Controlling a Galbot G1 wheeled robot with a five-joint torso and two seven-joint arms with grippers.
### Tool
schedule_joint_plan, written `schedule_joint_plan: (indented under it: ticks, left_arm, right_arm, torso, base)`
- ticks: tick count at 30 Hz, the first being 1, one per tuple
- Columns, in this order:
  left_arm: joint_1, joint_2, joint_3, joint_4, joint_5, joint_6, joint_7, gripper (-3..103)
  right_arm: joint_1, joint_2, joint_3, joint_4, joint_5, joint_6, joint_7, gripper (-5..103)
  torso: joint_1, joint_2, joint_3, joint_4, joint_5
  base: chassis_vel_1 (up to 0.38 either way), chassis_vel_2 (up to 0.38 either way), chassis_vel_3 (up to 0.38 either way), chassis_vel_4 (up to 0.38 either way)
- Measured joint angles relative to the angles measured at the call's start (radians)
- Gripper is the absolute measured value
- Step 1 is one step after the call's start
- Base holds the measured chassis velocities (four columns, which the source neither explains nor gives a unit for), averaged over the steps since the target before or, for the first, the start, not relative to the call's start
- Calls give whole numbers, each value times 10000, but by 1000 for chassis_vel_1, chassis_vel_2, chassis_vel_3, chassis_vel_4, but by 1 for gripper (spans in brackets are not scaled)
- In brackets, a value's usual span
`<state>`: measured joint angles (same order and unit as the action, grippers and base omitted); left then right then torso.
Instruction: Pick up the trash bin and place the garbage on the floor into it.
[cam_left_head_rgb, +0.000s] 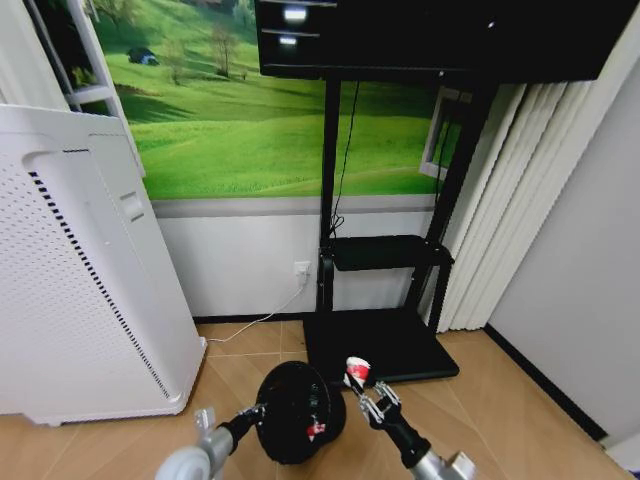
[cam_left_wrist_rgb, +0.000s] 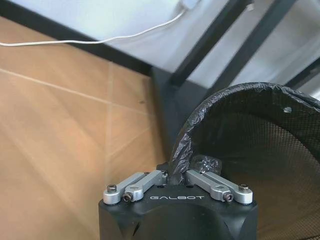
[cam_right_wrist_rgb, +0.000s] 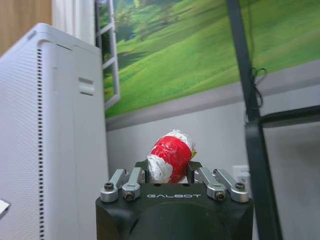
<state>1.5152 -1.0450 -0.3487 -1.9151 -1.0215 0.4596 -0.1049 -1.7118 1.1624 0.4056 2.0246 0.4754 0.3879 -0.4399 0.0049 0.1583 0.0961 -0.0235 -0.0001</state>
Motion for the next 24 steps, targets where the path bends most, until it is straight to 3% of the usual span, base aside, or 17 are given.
schedule_joint_plan:
  ticks: [6, 8, 9, 15, 24]
  left_arm:
    - [-33, 299, 13, -204, -392, 280, -739, 2]
    - [-414, 928, 220, -498, -1685, 611, -2016, 2]
    - [-720, 1224, 392, -517, -2168, 674, -2366, 2]
    - [-1781, 1736, 1314, -421, -3050, 821, -2913, 2]
    - [-3355, 1766, 3177, 8, -3142, 990, -2910, 2]
  right_arm:
    - [259, -70, -363, -31, -140, 84, -105, 38]
    - [582, -149, -1000, -250, -493, 275, -375, 38]
    - [667, -189, -1227, -426, -747, 399, -519, 38]
    - [842, -186, -1723, -958, -1298, 677, -738, 38]
    - [1431, -152, -1955, -1727, -1649, 861, -854, 38]
  torso:
    - [0, 0, 1, 1, -1]
    - [0, 0, -1, -1, 0]
    - [0, 0, -1, -2, 0]
    - [0, 0, -1, -3, 1]
    - [1, 0, 0, -2, 1]
  base:
    - [0, 0, 0, 0]
    - [0, 0, 0, 0]
    - [0, 0, 0, 0]
    - [0, 0, 0, 0]
    - [0, 0, 0, 0]
